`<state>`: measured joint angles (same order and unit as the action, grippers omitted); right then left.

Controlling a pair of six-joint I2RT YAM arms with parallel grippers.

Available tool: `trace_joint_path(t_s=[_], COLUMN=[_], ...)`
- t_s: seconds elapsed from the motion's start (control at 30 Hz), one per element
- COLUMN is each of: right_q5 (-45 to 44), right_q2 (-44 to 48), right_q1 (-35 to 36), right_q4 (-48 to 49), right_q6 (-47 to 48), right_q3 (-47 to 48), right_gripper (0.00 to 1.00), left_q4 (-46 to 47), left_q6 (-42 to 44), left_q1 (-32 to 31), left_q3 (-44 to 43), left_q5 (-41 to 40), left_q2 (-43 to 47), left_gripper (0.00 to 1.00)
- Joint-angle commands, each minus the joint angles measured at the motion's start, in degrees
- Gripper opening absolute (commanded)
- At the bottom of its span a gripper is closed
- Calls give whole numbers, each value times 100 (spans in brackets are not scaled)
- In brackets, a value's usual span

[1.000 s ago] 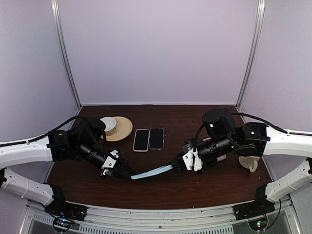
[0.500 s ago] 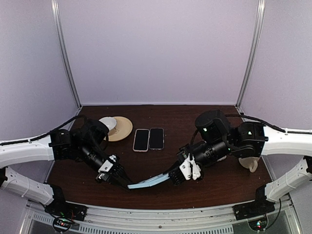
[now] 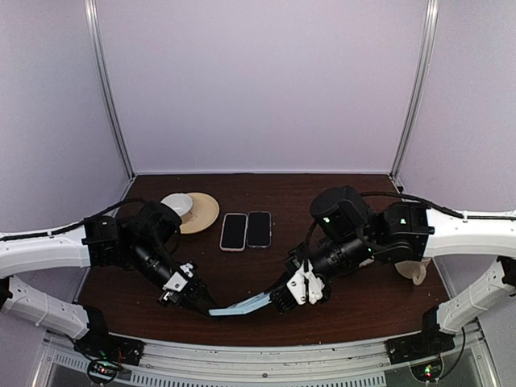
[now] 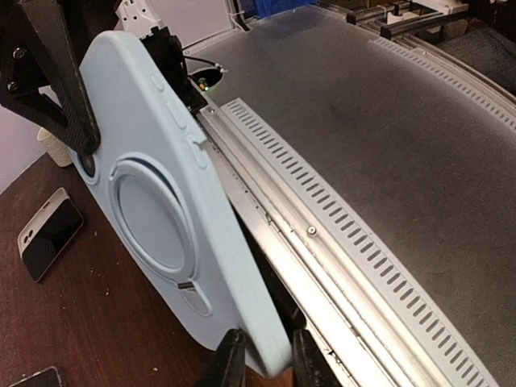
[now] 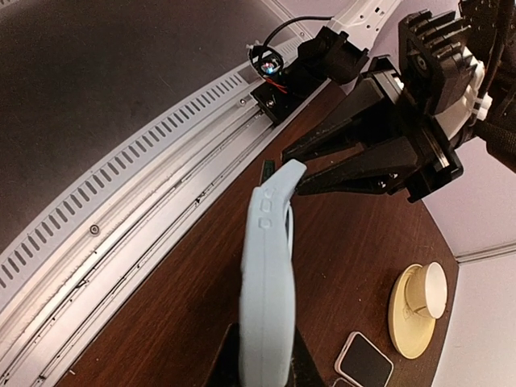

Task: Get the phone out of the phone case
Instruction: Remove the top left corner of the phone case.

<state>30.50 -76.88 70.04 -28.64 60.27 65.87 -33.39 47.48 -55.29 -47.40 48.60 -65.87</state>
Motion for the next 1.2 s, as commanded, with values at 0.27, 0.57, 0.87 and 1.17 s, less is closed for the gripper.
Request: trace_joint_path(t_s=[0.27,0.57,0.87,1.17], right_q5=[98,9,-806,-2054], right_q2=[235,353,492,816], right_q1=[-45,-333,-599,-781], right_q4=[733,1168,2038,2707], right_q6=[-41,-323,-977,-1652], right_q3=[-318,-617,-1026,-1553], right_gripper=[0,0,0,0], left_q4=[2434,2946,2825,3201], left_q6=[-65,-43,-27,-301], left_q1=[41,36,51,315], left_q3=[342,503,475,520], left_q5=[-2994,-3697,-3913,-4229], left_q2=[332,431,401,438], left_gripper=[23,32,43,54])
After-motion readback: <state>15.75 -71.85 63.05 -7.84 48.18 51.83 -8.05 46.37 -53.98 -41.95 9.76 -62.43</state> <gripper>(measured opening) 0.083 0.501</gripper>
